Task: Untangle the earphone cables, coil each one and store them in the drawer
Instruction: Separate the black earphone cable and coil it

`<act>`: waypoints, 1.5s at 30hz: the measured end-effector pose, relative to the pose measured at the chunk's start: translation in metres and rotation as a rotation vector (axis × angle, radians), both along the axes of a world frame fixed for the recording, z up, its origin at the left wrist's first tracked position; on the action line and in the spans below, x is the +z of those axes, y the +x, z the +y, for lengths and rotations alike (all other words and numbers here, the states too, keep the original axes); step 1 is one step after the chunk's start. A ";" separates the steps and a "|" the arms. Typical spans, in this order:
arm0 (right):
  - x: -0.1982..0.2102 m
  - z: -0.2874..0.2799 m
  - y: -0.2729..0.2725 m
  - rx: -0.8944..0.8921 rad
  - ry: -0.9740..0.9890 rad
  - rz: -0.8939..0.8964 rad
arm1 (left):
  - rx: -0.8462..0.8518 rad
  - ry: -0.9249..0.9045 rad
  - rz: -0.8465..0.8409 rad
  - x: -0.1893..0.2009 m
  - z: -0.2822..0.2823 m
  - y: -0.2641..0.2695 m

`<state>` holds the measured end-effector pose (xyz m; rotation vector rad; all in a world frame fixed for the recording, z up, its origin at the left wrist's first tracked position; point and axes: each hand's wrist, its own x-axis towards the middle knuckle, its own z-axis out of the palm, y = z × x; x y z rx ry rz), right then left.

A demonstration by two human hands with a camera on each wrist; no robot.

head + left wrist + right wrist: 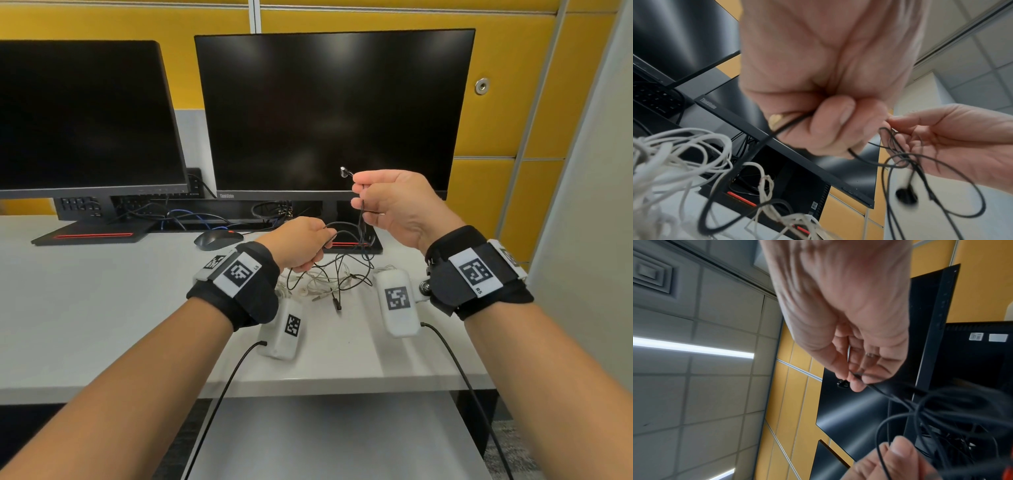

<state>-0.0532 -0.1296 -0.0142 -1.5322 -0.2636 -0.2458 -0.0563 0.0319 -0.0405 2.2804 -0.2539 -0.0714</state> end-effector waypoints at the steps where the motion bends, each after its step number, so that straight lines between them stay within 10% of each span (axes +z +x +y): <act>1: 0.000 -0.001 0.000 0.008 0.009 0.004 | 0.002 0.004 0.003 0.000 0.000 0.000; 9: -0.002 -0.001 0.002 0.021 0.042 0.021 | -0.104 -0.265 0.081 0.006 0.005 -0.006; 13: 0.000 -0.004 0.002 0.042 -0.063 0.035 | -0.073 -0.111 -0.015 0.012 0.008 -0.008; 28: -0.007 -0.014 0.002 -0.156 -0.962 -0.015 | 0.161 0.057 -0.311 0.020 0.019 -0.001; 45: 0.000 -0.014 0.001 0.132 -0.353 0.114 | 0.072 0.031 -0.454 0.006 0.014 0.006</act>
